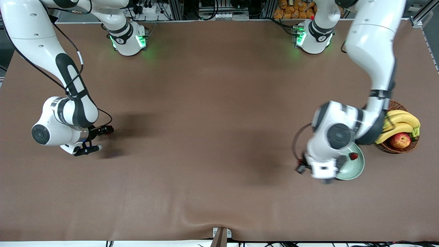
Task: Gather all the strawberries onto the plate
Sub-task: 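Carry the strawberry to the plate while the right gripper grasps the last, then open the left gripper over the plate while the right gripper carries strawberry, then release the last strawberry mid-table with the right gripper while the left returns, then grasp the last strawberry with the left gripper while the right gripper withdraws, then carry the strawberry to the plate with the left gripper and release it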
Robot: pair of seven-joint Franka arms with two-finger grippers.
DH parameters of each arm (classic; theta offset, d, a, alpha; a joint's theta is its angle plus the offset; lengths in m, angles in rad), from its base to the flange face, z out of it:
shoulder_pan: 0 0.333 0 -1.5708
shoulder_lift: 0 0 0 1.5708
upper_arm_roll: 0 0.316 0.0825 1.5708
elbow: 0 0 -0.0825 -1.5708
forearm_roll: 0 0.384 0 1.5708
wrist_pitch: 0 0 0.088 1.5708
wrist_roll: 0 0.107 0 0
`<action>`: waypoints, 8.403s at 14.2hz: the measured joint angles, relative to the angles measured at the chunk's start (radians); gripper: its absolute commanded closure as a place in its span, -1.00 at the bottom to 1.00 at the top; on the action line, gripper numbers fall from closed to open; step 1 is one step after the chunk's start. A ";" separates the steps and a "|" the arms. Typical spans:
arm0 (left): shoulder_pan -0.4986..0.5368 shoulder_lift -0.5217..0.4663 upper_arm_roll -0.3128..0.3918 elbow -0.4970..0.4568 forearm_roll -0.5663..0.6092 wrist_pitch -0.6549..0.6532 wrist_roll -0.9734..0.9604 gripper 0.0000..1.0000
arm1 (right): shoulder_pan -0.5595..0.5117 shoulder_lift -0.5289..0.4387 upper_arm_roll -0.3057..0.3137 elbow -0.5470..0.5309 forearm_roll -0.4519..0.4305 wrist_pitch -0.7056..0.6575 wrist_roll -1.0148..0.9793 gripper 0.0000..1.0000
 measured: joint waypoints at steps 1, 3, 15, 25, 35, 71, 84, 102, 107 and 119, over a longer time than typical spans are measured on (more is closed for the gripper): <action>0.038 0.007 0.002 -0.008 0.021 0.000 0.004 1.00 | 0.000 0.000 0.000 -0.001 0.000 0.000 -0.001 -0.24; 0.109 0.032 0.003 -0.016 0.061 0.000 0.026 1.00 | 0.000 0.000 0.000 -0.003 -0.001 0.000 -0.001 0.02; 0.253 0.084 0.000 -0.088 0.116 0.042 0.155 0.73 | 0.011 -0.009 0.018 0.107 0.002 -0.017 -0.009 1.00; 0.256 0.091 -0.002 -0.087 0.117 0.063 0.209 -1.00 | 0.273 -0.032 0.126 0.240 0.246 -0.145 0.686 1.00; 0.253 -0.059 -0.100 -0.142 0.118 0.045 0.333 -1.00 | 0.555 0.079 0.134 0.233 0.459 0.082 0.902 1.00; -0.746 0.183 0.102 0.025 0.045 0.358 -0.168 -1.00 | 0.253 -0.389 -0.051 0.444 0.033 -0.699 0.688 -1.00; -0.804 0.230 0.159 0.041 0.061 0.390 -0.127 -0.85 | 0.052 -0.480 -0.049 0.475 -0.121 -0.798 0.282 -1.00; -0.654 0.187 0.184 0.072 0.060 0.313 -0.235 1.00 | 0.045 -0.480 -0.042 0.491 -0.067 -0.796 0.354 -1.00; -0.376 0.108 0.180 0.073 0.060 0.162 -0.223 1.00 | 0.047 -0.480 -0.035 0.521 -0.055 -0.796 0.357 -1.00; -0.006 0.082 0.164 -0.046 0.059 0.005 -0.107 1.00 | 0.052 -0.480 -0.028 0.523 -0.051 -0.795 0.356 -1.00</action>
